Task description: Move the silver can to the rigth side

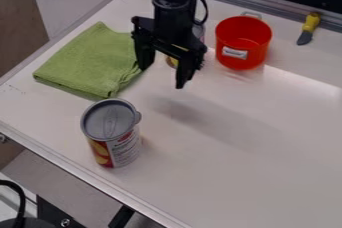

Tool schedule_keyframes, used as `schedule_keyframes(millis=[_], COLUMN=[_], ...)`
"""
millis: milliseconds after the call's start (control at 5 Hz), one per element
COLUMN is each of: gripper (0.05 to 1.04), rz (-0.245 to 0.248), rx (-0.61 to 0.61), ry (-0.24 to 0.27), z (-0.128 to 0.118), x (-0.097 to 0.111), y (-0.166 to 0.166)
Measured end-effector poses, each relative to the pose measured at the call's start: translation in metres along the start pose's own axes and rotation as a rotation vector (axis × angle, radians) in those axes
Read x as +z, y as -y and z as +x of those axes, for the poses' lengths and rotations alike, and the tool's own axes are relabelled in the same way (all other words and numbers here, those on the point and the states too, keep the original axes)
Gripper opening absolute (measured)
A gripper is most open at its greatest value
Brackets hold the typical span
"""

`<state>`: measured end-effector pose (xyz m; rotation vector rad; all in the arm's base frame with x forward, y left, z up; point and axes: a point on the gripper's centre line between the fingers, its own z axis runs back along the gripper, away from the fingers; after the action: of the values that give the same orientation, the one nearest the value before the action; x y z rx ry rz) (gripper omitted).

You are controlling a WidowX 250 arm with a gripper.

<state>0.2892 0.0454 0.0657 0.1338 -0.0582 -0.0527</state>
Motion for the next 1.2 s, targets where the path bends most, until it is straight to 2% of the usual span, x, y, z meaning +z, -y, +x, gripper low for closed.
schedule_keyframes(millis=[200, 400, 600, 800, 1000, 1200], gripper=[0.997, 0.997, 0.997, 0.997, 0.997, 0.997], rz=[0.021, 0.034, 0.055, 0.042, 0.040, 0.061], rx=[-0.245, -0.427, -0.564, -0.736, -0.849, -0.911], ry=[-0.005, -0.022, -0.062, -0.077, -0.026, -0.008], z=[-0.012, -0.019, -0.029, -0.057, -0.081, -0.092], x=[-0.002, -0.004, -0.008, -0.011, -0.010, -0.018], y=[-0.025, -0.045, -0.062, -0.077, -0.090, -0.100])
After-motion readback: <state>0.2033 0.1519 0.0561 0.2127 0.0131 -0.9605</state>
